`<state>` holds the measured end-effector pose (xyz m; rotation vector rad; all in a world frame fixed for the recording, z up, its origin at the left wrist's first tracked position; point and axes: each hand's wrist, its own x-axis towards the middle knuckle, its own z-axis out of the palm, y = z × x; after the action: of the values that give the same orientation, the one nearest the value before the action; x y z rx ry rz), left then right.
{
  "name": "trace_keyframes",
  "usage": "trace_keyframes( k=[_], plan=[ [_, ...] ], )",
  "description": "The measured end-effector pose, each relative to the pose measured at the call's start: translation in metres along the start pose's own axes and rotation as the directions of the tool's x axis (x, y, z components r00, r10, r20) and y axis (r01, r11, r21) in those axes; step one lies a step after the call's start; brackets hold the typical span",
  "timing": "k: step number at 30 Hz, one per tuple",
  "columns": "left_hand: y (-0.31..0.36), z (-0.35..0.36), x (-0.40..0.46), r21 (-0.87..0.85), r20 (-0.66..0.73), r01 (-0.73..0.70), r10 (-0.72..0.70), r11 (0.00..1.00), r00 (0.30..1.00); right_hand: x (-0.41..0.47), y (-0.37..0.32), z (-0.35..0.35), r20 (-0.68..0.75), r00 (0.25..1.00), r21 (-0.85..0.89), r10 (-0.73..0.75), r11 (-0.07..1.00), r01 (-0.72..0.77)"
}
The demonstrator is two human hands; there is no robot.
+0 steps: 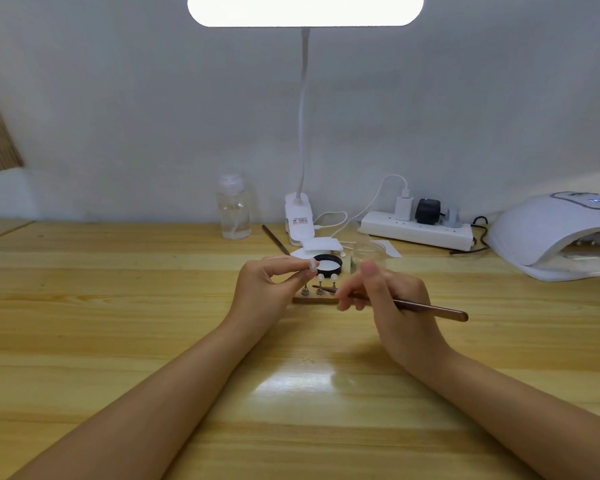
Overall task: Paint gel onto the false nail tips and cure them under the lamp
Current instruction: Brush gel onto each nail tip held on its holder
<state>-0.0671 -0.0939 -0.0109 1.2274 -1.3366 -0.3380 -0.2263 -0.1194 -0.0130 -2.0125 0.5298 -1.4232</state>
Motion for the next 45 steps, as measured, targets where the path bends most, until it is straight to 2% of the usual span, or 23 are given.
trace_keyframes(
  k=[5, 10, 14, 17, 19, 22, 24, 27, 29, 32, 35, 38, 41, 43, 45],
  plan=[
    [-0.0011, 0.0009, 0.0007, -0.004, 0.012, -0.008, 0.008, 1.000, 1.000, 0.0029, -0.0023, -0.0001, -0.026, 0.998, -0.105, -0.056, 0.993, 0.053],
    [-0.0017, 0.0016, 0.0006, -0.025, 0.008, -0.013, 0.013, 1.000, 1.000, -0.0002, -0.0018, -0.0006, -0.029, 0.999, 0.027, 0.041, 0.999, -0.040],
    [-0.0030, 0.0017, 0.0004, -0.012, 0.005, -0.030, 0.030, 0.999, 1.000, 0.0032, -0.0021, -0.0013, -0.037, 0.999, -0.068, -0.012, 0.998, 0.009],
    [-0.0028, 0.0021, 0.0011, -0.006, 0.010, -0.023, 0.023, 1.000, 1.000, 0.0017, -0.0003, -0.0020, -0.011, 0.999, -0.012, 0.045, 0.999, -0.045],
    [-0.0027, 0.0022, 0.0010, -0.003, 0.013, -0.015, 0.015, 1.000, 1.000, 0.0008, -0.0008, -0.0017, -0.032, 0.999, 0.007, 0.030, 1.000, -0.030],
    [-0.0029, 0.0015, 0.0013, 0.024, 0.015, -0.024, 0.024, 0.999, 1.000, 0.0033, -0.0017, -0.0028, -0.050, 0.998, -0.092, -0.048, 0.995, 0.043],
    [-0.0021, 0.0011, 0.0010, 0.040, 0.029, -0.024, 0.023, 0.999, 0.999, 0.0047, -0.0012, -0.0034, -0.022, 0.999, -0.112, -0.023, 0.994, 0.021],
    [-0.0010, 0.0006, 0.0008, 0.059, 0.045, -0.024, 0.021, 0.998, 0.999, 0.0021, 0.0012, -0.0022, 0.034, 0.999, -0.035, 0.036, 0.999, -0.035],
    [-0.0003, 0.0009, 0.0001, 0.068, 0.044, -0.020, 0.017, 0.998, 0.999, 0.0007, 0.0008, -0.0018, 0.018, 0.999, 0.015, 0.036, 0.999, -0.036],
    [0.0011, 0.0016, -0.0001, 0.089, 0.044, -0.036, 0.032, 0.995, 0.999, 0.0032, -0.0010, -0.0029, -0.038, 0.999, -0.066, -0.039, 0.997, 0.036],
    [0.0019, 0.0018, -0.0001, 0.110, 0.037, -0.061, 0.057, 0.992, 0.998, 0.0046, -0.0014, -0.0035, 0.022, 0.999, -0.147, -0.030, 0.989, 0.033],
    [0.0027, 0.0014, -0.0006, 0.124, 0.027, -0.060, 0.057, 0.990, 0.998, 0.0017, 0.0013, -0.0022, 0.015, 1.000, -0.090, 0.013, 0.996, -0.012],
    [0.0036, 0.0020, -0.0012, 0.144, 0.021, -0.061, 0.059, 0.988, 0.998, 0.0029, -0.0004, -0.0027, -0.034, 0.998, -0.116, -0.050, 0.992, 0.045],
    [0.0041, 0.0024, -0.0013, 0.158, 0.013, -0.061, 0.060, 0.986, 0.998, 0.0049, -0.0010, -0.0035, 0.000, 0.997, -0.178, -0.072, 0.982, 0.071],
    [0.0041, 0.0026, -0.0011, 0.170, 0.009, -0.056, 0.055, 0.984, 0.998, 0.0043, 0.0023, -0.0035, 0.037, 0.998, -0.168, -0.045, 0.985, 0.050]
  ],
)
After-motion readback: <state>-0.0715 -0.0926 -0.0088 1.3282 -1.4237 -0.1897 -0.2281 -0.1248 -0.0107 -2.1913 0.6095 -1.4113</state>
